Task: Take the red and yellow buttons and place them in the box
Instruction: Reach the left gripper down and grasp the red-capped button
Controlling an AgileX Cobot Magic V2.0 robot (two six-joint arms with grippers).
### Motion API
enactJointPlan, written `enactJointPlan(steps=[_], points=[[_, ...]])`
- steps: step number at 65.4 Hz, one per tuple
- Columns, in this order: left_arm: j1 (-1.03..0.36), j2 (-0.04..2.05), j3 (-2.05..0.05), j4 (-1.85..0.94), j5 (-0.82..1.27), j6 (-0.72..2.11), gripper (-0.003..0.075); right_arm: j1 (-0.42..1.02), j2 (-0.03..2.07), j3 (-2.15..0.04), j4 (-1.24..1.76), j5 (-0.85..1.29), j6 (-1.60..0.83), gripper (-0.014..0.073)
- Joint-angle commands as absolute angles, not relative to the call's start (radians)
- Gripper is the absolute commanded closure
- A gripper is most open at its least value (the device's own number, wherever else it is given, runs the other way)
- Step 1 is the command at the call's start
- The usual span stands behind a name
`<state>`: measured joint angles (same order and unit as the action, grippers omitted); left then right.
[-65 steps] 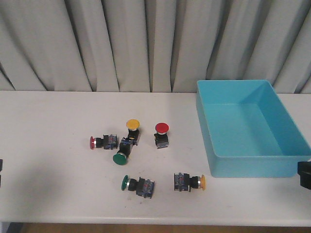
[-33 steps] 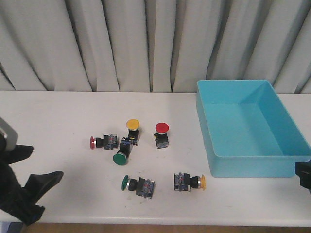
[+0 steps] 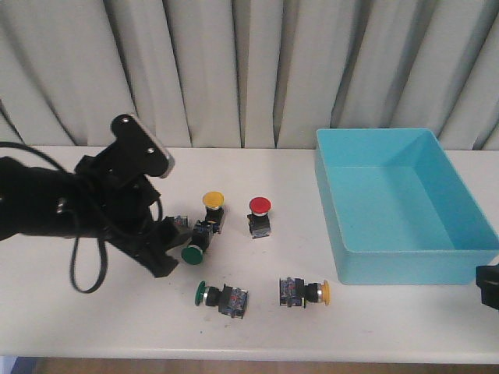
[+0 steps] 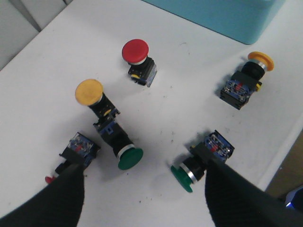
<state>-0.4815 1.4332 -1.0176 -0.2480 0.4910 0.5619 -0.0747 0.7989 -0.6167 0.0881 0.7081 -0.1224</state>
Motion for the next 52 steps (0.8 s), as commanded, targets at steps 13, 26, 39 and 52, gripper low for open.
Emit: enactJointPlan(steps=[13,26,39,52], points=[[-0.498,1.659,-1.269,-0.268,0.495,0.587,0.0208,-0.076,0.799,-0.649,0.091,0.656,-0.134,0.0085],[-0.498,1.835,-1.486,-0.268,0.69,0.618,0.0208,-0.076,0.799,-0.649,0.098,0.649,-0.133,0.0085],[-0.498,1.985,-1.666,-0.269,0.746,0.723,0.0208,-0.076,0.799,-0.649,0.11,0.649,-0.133,0.0085],[-0.498,2.083,-1.789,-0.279,0.745,0.803,0.0208,-0.076,0.799,-0.649,0.111,0.649,-0.133,0.0085]])
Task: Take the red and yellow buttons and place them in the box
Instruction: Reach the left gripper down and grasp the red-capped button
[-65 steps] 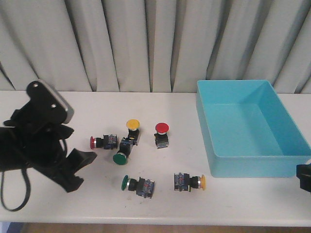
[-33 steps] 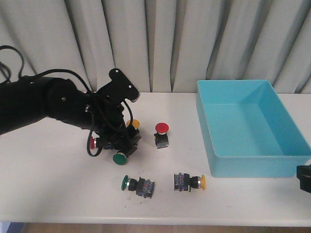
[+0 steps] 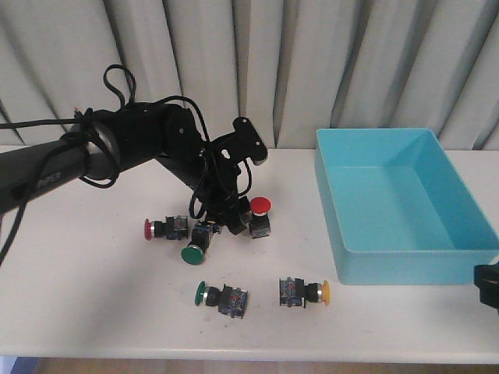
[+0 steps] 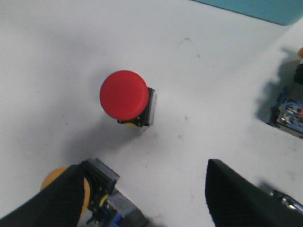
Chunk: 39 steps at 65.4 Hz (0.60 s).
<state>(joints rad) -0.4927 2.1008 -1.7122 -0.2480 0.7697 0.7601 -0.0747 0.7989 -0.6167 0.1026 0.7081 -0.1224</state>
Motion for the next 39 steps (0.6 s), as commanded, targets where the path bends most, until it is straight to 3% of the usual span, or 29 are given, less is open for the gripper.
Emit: enactJointPlan(steps=[1,22,23,39], points=[[-0.498,2.089,-1.797,-0.282,0.745,0.81,0.0208,-0.076,0.799,-0.649,0.111,0.649,-0.133,0.0085],[-0.498,2.224,-1.929,-0.385,0.752,0.9,0.0208,-0.076,0.799,-0.649,0.111,0.647,-0.133,0.0085],[-0.498,2.296,-1.982,-0.404,0.742,0.901,0.0208,-0.076,0.799,-0.649,0.111,0.647,-0.133,0.0085],[-0.498,2.338,-1.995,-0.427,0.69,0.901,0.0208,-0.076,0.799,-0.649,0.111,0.649,-0.133,0.0085]])
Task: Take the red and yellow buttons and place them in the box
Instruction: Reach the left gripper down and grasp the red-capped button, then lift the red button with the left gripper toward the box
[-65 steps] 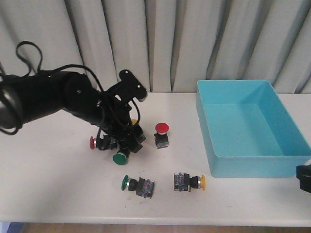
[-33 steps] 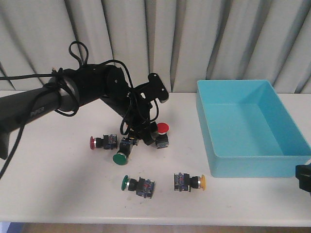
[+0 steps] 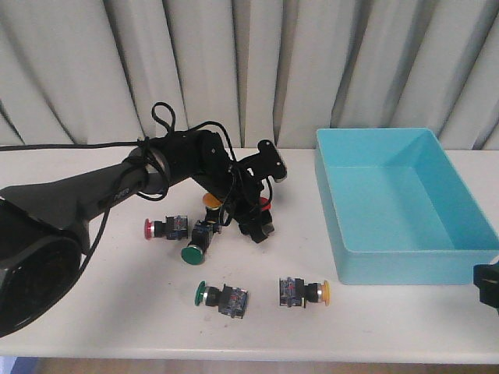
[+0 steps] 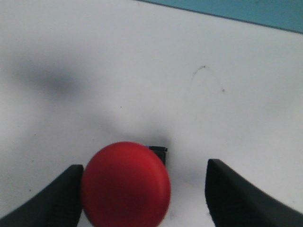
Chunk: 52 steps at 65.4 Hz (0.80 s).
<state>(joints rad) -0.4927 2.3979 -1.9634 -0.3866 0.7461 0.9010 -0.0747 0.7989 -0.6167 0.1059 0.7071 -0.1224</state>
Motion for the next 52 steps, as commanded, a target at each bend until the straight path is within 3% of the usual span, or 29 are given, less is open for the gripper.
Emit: enactJointPlan(steps=[1,13,32,52], points=[[-0.498,2.339,-1.995,-0.427,0.69,0.901,0.0208,-0.076,0.799,-0.649,0.111,0.649,-0.133,0.0085],[-0.498,2.343,-1.995,-0.425,0.688,0.901,0.0241,-0.076,0.799,-0.649,0.111,0.649,-0.133,0.0085],[-0.498,2.337,-1.995,-0.425,0.719,0.894,0.042,-0.076,0.799,-0.649,0.111,0.649,-0.133,0.0085],[-0.497,2.234,-1.995,-0.404,0.826,0.765,0.0522,-0.076,0.799,-0.649,0.111,0.649,-0.133,0.0085]])
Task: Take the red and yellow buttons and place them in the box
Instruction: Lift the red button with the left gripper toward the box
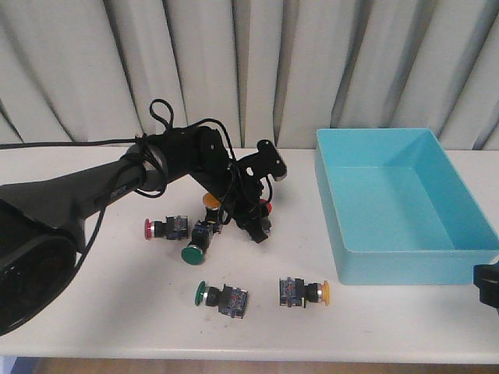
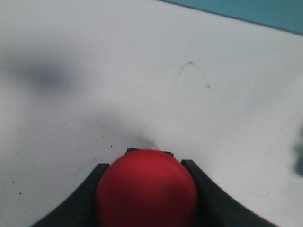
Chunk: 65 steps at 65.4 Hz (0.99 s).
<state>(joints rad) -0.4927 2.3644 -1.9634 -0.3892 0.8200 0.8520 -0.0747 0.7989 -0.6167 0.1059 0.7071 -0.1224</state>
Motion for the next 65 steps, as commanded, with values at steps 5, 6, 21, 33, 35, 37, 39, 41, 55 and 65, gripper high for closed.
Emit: enactJointPlan(steps=[5,6,21,33,35,37,39,41,55,65], points=[[-0.497,2.193,-1.995,-0.362,0.846,0.685,0.0522,-0.076,0.799,-0.649,0.111,0.649,-0.133,0.0085],[-0.497,2.184,-1.995,-0.354,0.851,0.667,0.0522,-0.076,0.799,-0.649,0.111,0.649,-0.133,0.0085],[-0.497,2.051,-1.995,-0.218,0.907,0.397,0.0521,-0.076,0.799,-0.649,0.111,0.649,-0.133,0.0085],[-0.497,1.928,-1.963,-0.171,0.948,0.279,0.0519,-0.076,0.799,-0.649,0.111,0.649,-0.133,0.0085],[-0.498,1.897,-1.936,-0.174,0.943,0.279,0.0518,-0.076,0.799,-0.649,0.111,0.649,-0.133,0.0085],[-0.498,1.877,-1.917,-0.177,0.939,0.28,0.0519,-0.076,0.799,-0.649,0.111,0.649,-0.133,0.0085],[-0.499,1.844,-1.886,-0.183,0.933,0.283,0.0519,-0.076,0.799,-0.649,0.111,0.649,-0.133,0.0085],[-0.499,1.824,-1.85,-0.189,0.921,0.283,0.0519,-0.076,0.799,-0.649,0.111,0.649,-0.133,0.0085],[-0.499,1.632,-1.542,-0.203,0.775,0.332,0.0519,-0.076,0.799,-0.649,0.11,0.645,-0.134,0.0085],[-0.499,1.534,-1.333,-0.309,0.662,0.471,0.0519,-0.076,0.799,-0.649,0.116,0.645,-0.155,0.0085]])
